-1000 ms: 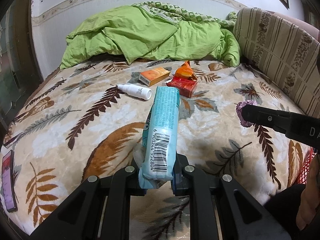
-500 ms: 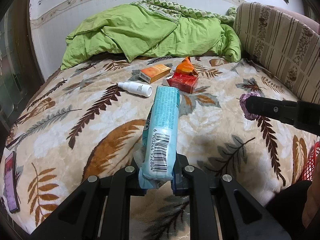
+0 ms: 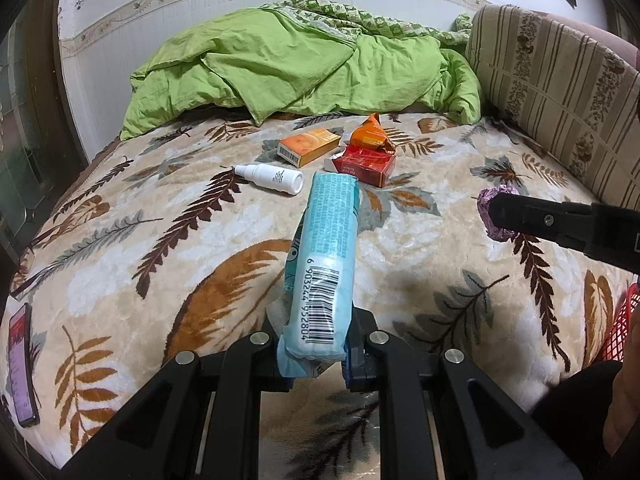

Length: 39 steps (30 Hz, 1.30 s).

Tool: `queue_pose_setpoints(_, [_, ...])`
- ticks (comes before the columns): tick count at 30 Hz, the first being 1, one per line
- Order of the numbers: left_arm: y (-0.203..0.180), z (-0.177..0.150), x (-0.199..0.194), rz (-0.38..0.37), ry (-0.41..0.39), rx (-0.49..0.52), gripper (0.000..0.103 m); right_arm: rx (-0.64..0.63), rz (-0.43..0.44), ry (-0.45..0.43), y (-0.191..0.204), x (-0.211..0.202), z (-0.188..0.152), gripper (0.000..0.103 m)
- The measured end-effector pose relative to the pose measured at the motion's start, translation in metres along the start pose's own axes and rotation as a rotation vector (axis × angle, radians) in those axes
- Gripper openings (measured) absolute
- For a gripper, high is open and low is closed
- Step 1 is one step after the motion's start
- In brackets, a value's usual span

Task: Collect trash
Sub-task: 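Carry the teal packet and purple ball to the red wastebasket and open both tools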

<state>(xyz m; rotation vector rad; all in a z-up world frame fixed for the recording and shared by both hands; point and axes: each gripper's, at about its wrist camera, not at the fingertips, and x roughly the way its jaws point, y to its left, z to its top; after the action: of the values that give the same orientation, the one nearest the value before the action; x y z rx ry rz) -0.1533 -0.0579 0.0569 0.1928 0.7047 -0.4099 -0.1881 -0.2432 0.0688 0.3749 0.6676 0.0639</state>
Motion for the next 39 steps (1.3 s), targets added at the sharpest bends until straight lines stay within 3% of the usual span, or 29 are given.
queue_pose_setpoints(8, [0.000,0.000,0.000,-0.004,0.000,-0.002,0.015,0.002,0.002,0.000,0.000,0.000,0.000,0.025])
queue_pose_setpoints(14, [-0.011,0.003,-0.008,-0.057,-0.006,0.019,0.015,0.062,0.022,-0.011,-0.007,-0.011,-0.003,0.025])
queue_pose_setpoints(23, [-0.065,0.013,-0.049,-0.267,-0.046,0.116,0.015,0.221,0.025,-0.054,-0.057,-0.094,-0.024,0.025])
queue_pose_setpoints(32, [-0.161,0.027,-0.089,-0.537,-0.029,0.259,0.016,0.319,-0.158,-0.172,-0.116,-0.206,-0.060,0.025])
queue_pose_setpoints(39, [-0.244,0.018,-0.097,-0.725,0.086,0.364,0.016,0.442,-0.303,-0.236,-0.172,-0.272,-0.092,0.025])
